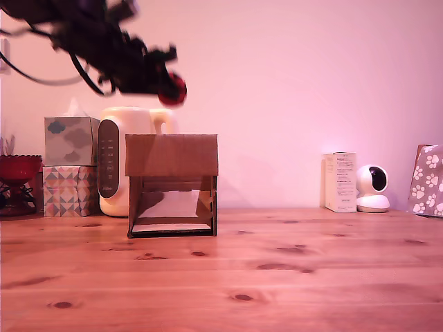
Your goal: Drop the footbag into the cardboard dice tower
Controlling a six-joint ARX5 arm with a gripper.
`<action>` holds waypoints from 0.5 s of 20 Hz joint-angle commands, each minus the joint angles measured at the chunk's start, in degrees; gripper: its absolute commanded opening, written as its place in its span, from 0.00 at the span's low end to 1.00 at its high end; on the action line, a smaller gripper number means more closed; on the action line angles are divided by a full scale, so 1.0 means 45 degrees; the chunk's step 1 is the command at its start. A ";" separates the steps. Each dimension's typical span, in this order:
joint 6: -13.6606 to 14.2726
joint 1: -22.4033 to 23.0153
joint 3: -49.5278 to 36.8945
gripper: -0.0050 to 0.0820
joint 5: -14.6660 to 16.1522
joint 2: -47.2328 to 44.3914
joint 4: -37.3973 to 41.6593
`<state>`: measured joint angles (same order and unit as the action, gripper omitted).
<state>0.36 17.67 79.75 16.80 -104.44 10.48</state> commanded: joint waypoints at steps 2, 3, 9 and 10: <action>0.0073 -0.0180 0.0831 0.19 0.0015 -0.0612 -0.0413; 0.0078 -0.0189 0.0947 0.19 0.0015 -0.0782 -0.0534; 0.0287 -0.0233 0.0957 0.73 0.0364 -0.0865 -0.0461; 0.0272 -0.0233 0.0981 0.82 0.0617 -0.0865 -0.0573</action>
<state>1.06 16.45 83.77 18.74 -107.28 7.66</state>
